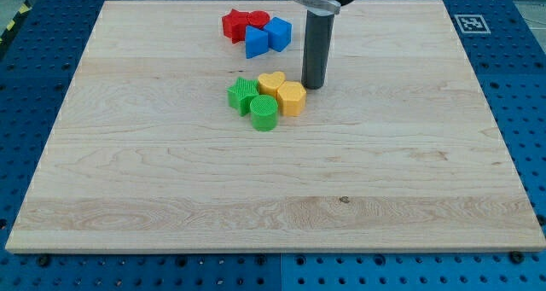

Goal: Push the green star into the yellow hexagon

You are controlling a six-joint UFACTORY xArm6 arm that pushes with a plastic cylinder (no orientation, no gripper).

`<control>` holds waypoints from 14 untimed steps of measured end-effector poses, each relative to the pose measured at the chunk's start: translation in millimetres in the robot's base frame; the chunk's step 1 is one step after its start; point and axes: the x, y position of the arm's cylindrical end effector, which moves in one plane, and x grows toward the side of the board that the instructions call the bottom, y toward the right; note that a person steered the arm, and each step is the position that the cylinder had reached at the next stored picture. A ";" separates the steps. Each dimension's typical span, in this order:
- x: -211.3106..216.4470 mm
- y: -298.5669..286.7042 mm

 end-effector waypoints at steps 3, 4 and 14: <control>14.6 14.8; 13.8 -1.5; -27.9 -121.2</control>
